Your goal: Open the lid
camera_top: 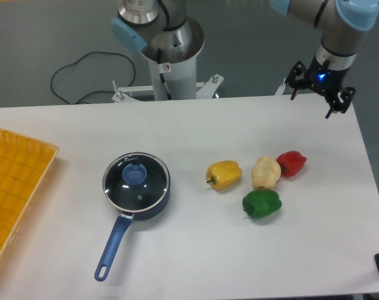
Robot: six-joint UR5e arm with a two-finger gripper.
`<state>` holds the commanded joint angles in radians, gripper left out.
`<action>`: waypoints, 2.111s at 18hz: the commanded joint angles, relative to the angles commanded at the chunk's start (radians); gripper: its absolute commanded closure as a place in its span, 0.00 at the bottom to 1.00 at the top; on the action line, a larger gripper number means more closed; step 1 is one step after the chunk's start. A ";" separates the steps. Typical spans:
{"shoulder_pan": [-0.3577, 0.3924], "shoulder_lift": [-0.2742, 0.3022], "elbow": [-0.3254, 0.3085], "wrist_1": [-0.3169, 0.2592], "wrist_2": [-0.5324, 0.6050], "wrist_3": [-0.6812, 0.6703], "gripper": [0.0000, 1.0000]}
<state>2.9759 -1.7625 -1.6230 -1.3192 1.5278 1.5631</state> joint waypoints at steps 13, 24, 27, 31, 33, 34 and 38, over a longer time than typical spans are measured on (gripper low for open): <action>0.000 0.028 -0.037 0.002 0.002 -0.006 0.00; -0.144 0.092 -0.087 0.057 0.020 -0.208 0.00; -0.231 0.101 -0.112 0.074 0.057 -0.278 0.00; -0.333 0.100 -0.130 0.078 0.052 -0.294 0.00; -0.383 0.101 -0.138 0.081 0.048 -0.412 0.00; -0.408 0.100 -0.138 0.089 0.046 -0.478 0.00; -0.495 0.087 -0.141 0.109 0.054 -0.653 0.00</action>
<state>2.4806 -1.6751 -1.7641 -1.2103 1.5815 0.9100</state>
